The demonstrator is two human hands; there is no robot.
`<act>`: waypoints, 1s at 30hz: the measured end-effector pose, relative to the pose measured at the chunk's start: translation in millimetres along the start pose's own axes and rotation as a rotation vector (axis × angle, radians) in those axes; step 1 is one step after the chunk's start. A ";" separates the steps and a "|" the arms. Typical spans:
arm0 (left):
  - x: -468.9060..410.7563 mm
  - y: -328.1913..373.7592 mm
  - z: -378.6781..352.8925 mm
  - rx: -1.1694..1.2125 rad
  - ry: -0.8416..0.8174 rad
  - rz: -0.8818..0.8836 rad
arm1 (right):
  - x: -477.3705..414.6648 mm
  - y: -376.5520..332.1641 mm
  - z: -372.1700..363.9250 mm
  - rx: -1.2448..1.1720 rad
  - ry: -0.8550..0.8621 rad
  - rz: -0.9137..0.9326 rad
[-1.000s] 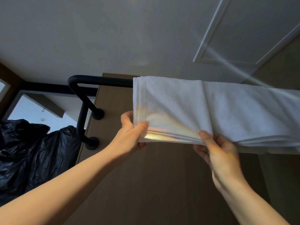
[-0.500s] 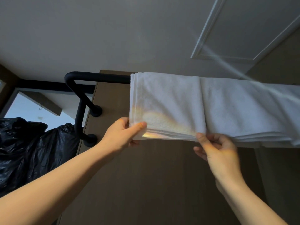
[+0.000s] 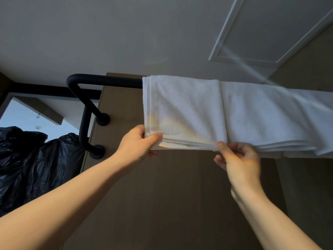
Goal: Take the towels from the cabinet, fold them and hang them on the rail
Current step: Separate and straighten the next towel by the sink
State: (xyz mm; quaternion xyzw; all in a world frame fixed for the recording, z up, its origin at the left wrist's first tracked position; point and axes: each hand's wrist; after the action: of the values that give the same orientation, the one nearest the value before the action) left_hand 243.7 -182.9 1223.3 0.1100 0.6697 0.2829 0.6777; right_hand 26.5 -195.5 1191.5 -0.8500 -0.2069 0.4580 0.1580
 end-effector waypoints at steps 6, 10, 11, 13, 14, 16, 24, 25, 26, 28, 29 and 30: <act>10.1 -4.3 5.4 -0.041 -0.011 0.035 | 6.5 3.5 7.2 0.096 -0.069 0.030; 32.6 -7.9 13.3 -0.157 -0.221 0.122 | 18.5 10.2 32.1 0.531 -0.163 0.184; 39.5 -11.0 13.4 -0.214 -0.239 0.132 | 23.9 12.2 39.1 0.626 -0.209 0.210; 54.0 -20.9 12.9 -0.331 -0.262 0.116 | 36.9 17.0 52.6 0.746 -0.297 0.208; 61.6 -27.0 13.0 -0.388 -0.284 0.097 | 43.9 19.8 59.1 0.785 -0.332 0.193; 79.8 -39.6 11.9 -0.491 -0.353 0.066 | 58.6 27.0 74.1 0.858 -0.397 0.161; 185.5 -101.3 -13.2 -0.587 -0.532 0.137 | 134.6 73.2 155.7 1.174 -0.694 -0.092; 200.9 -109.2 -18.5 -0.609 -0.543 0.145 | 145.9 80.0 168.1 1.205 -0.740 -0.136; 217.6 -117.5 -24.8 -0.629 -0.561 0.155 | 158.0 86.3 181.3 1.238 -0.788 -0.186; 253.2 -133.9 -37.9 -0.656 -0.618 0.195 | 182.5 98.1 205.5 1.291 -0.877 -0.270; 271.3 -142.3 -44.5 -0.668 -0.651 0.226 | 195.5 103.6 216.8 1.305 -0.915 -0.299; 288.9 -150.4 -50.6 -0.677 -0.679 0.259 | 209.0 109.3 227.2 1.311 -0.953 -0.325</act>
State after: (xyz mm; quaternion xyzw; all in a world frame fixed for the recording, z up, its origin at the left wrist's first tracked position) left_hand 213.6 -163.8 895.7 0.0522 0.2625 0.5146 0.8146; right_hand -39.2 -168.3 871.9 -0.2593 -0.0629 0.7686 0.5815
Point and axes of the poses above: each hand's wrist, its own x-axis away from the middle knuckle, its own z-axis out of the back of the hand, y = z × x, and after that the axes turned 3 degrees about x, right-handed
